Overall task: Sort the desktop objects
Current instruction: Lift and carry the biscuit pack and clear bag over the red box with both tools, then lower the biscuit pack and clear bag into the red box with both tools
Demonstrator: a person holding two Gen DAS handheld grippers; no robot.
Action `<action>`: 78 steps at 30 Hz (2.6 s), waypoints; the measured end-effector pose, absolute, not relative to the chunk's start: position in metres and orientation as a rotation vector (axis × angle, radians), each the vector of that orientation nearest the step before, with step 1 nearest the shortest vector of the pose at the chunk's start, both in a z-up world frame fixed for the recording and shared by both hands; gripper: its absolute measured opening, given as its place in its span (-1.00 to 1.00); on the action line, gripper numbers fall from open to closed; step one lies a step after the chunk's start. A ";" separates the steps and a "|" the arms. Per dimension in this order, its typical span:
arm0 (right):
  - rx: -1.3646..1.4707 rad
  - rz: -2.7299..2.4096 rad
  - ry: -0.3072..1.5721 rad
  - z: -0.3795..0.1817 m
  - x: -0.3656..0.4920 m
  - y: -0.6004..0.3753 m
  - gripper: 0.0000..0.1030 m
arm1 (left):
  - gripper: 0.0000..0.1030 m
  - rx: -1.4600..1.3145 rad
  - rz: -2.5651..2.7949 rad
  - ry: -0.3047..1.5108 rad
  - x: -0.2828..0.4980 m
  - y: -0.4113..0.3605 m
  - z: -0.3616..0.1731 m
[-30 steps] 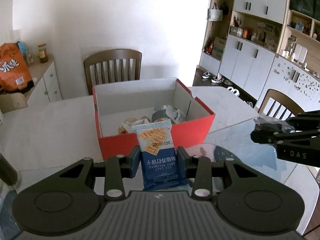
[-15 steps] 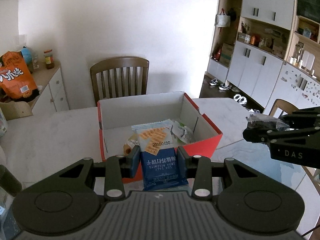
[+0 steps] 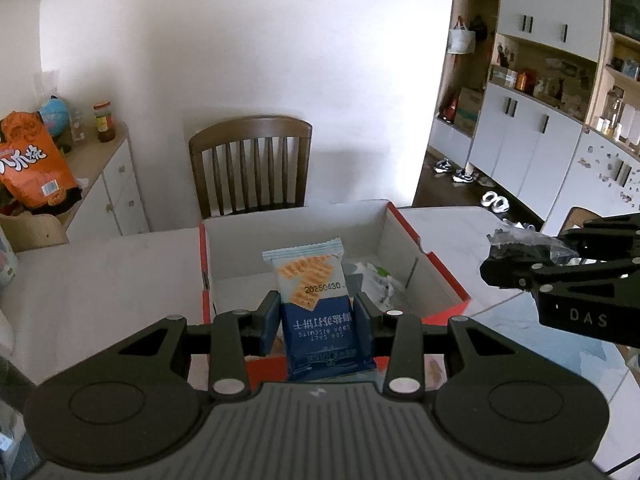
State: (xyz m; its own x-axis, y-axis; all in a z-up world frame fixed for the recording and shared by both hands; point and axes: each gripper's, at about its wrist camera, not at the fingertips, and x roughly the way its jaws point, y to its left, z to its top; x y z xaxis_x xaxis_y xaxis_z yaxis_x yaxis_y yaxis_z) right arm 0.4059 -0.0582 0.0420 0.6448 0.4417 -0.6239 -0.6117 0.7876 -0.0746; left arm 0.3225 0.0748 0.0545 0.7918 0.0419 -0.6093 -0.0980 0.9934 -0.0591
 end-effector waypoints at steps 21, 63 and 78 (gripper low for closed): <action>-0.278 0.658 0.671 0.016 0.466 -0.022 -0.45 | -0.26 -0.094 0.102 0.758 0.403 0.110 0.031; -0.327 0.641 0.876 -0.069 0.515 0.014 -0.45 | -0.26 -0.070 0.061 0.953 0.466 0.122 -0.044; -0.325 0.644 0.909 -0.081 0.517 0.012 -0.45 | -0.26 -0.066 0.057 0.991 0.468 0.119 -0.060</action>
State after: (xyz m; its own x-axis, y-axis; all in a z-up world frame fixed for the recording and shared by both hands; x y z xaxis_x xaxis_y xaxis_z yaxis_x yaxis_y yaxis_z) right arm 0.5171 0.0122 -0.0809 0.4460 0.3769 -0.8118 -0.6406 0.7679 0.0046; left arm 0.4681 0.1186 -0.0595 0.5467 0.0181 -0.8372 -0.0782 0.9965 -0.0295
